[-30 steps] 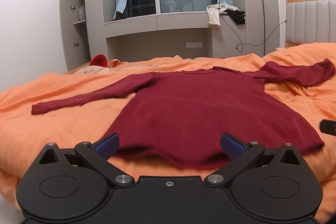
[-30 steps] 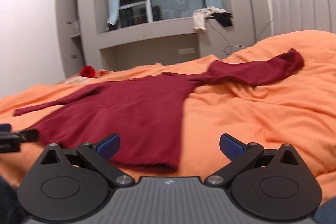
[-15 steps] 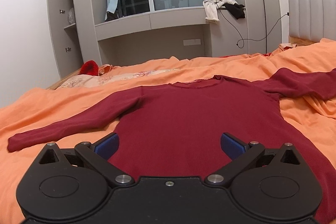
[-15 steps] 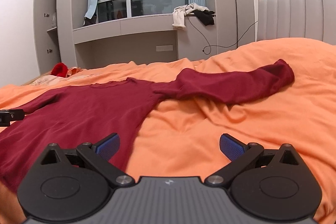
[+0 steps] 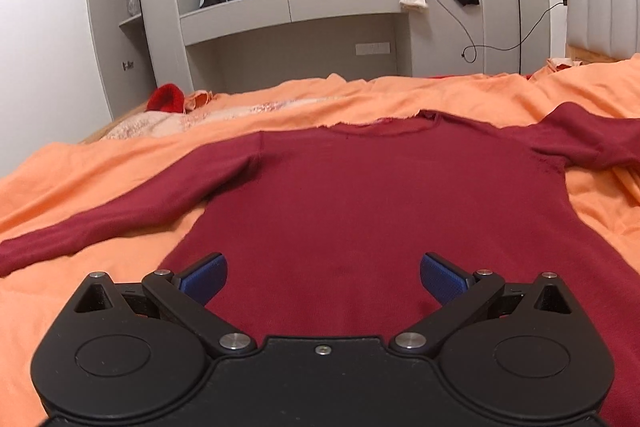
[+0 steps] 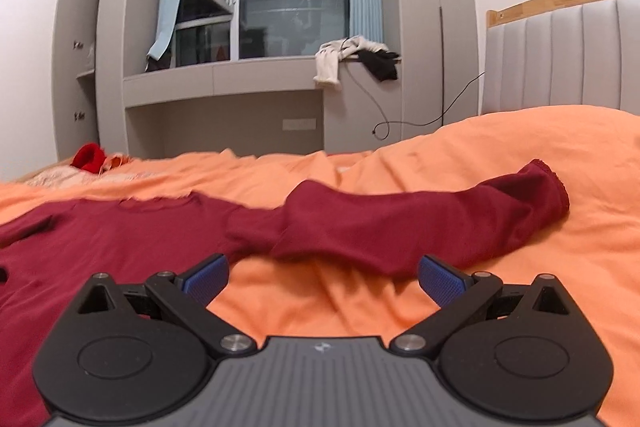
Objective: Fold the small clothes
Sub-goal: 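Move the right gripper down to the cuff of the outstretched sleeve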
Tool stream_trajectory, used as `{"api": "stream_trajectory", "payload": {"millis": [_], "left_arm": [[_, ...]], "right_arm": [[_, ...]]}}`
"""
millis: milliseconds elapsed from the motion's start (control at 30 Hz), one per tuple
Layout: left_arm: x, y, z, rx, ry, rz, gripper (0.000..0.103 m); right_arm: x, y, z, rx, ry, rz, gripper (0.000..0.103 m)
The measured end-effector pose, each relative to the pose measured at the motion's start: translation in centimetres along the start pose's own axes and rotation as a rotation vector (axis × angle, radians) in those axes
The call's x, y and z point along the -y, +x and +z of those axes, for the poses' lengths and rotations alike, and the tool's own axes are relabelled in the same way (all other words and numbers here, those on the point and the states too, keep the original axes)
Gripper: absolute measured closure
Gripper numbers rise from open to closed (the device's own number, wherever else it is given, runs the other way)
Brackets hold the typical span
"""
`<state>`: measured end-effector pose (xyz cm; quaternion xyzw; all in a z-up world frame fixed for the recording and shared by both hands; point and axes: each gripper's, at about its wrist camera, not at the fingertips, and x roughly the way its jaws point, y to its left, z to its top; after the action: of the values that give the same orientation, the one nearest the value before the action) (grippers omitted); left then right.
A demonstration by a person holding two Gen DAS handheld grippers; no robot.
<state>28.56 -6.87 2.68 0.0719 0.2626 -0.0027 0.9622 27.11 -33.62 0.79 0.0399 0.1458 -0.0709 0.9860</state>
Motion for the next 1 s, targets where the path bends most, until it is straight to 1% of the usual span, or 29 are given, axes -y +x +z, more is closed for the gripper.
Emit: {"api": "stream_trajectory", "payload": {"millis": [100, 200, 333, 467, 567, 633, 700, 767, 800, 900, 1000], "left_arm": [[-0.4, 0.7, -0.2, -0.012, -0.016, 0.004, 0.000], [-0.7, 1.2, -0.5, -0.027, -0.024, 0.004, 0.000], [-1.0, 1.5, -1.0, -0.040, -0.024, 0.013, 0.000], [-1.1, 1.8, -1.5, -0.059, -0.018, 0.012, 0.000], [-1.1, 1.8, -2.0, -0.064, -0.014, 0.006, 0.000], [-1.1, 1.8, -2.2, -0.065, -0.007, 0.005, 0.000], [-1.0, 1.7, -2.4, -0.065, -0.002, 0.005, 0.000], [-0.9, 1.8, -2.6, -0.068, 0.002, 0.005, 0.000], [-0.9, 1.8, -2.6, -0.070, 0.002, 0.004, 0.000], [-0.9, 1.9, -2.7, -0.075, -0.001, 0.001, 0.000], [-0.9, 2.1, -2.7, -0.078, -0.001, -0.001, 0.000]], "right_arm": [[1.2, 1.5, -0.5, 0.022, 0.028, -0.029, 0.000], [2.2, 2.7, -0.7, -0.002, 0.032, -0.032, 0.000], [3.2, 3.8, -0.9, 0.006, 0.054, -0.055, 0.000], [4.6, 4.2, -0.5, 0.034, 0.085, -0.073, 0.000], [6.2, 4.8, 0.0, 0.031, 0.110, -0.096, 0.000], [7.4, 5.2, 0.2, 0.030, 0.118, -0.127, 0.000], [8.7, 5.7, 0.5, 0.018, 0.121, -0.132, 0.000], [10.0, 6.2, 0.5, 0.018, 0.153, -0.160, 0.000], [10.8, 6.4, 0.5, 0.025, 0.184, -0.185, 0.000], [13.2, 6.9, 0.7, 0.048, 0.265, -0.223, 0.000], [15.7, 7.1, 1.3, 0.096, 0.344, -0.290, 0.000]]}}
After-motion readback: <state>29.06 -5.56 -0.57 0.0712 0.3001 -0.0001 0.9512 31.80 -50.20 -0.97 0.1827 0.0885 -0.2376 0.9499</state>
